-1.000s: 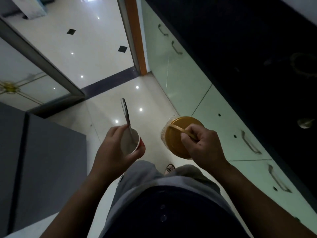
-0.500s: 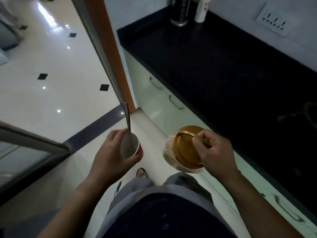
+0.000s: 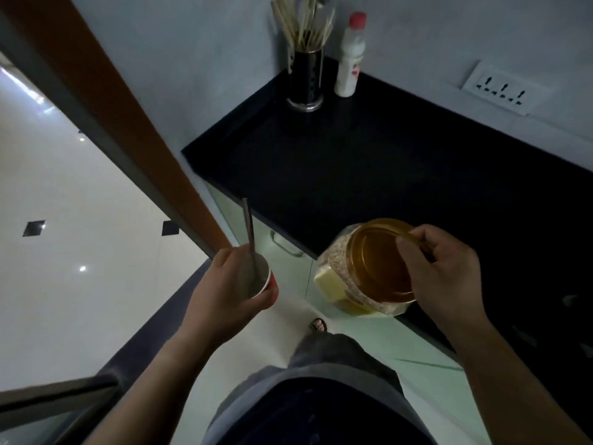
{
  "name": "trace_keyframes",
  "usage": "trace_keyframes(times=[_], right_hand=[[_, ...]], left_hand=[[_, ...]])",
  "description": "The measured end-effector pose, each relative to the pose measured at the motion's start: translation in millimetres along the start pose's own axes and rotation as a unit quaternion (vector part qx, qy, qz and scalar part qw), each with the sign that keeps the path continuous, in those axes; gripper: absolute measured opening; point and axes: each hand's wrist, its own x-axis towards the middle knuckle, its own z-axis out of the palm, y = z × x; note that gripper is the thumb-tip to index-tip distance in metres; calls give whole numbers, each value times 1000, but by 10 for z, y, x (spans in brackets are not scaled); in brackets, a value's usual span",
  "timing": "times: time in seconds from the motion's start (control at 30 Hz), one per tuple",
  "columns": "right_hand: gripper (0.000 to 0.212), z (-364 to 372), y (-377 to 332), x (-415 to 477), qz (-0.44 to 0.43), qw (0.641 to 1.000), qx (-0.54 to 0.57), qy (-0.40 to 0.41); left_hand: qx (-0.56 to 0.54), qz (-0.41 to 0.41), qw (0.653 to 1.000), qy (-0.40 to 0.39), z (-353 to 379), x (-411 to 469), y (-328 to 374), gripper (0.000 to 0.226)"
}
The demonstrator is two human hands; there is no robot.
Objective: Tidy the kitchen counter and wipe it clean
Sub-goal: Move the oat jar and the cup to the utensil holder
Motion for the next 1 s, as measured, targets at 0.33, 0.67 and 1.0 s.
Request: trace_keyframes(times=[0.33, 0.67, 1.0], right_hand=[[22, 508, -261, 1488, -12, 1000, 15, 21], [19, 810, -510, 2941, 21, 993, 4, 115], [18, 621, -356, 4064, 90, 975, -57, 197]], left_hand=[[53, 102, 991, -67, -238, 1748, -52, 45], [12, 166, 977, -131, -299, 3868, 67, 58], [13, 278, 946, -168, 255, 5276, 487, 62]])
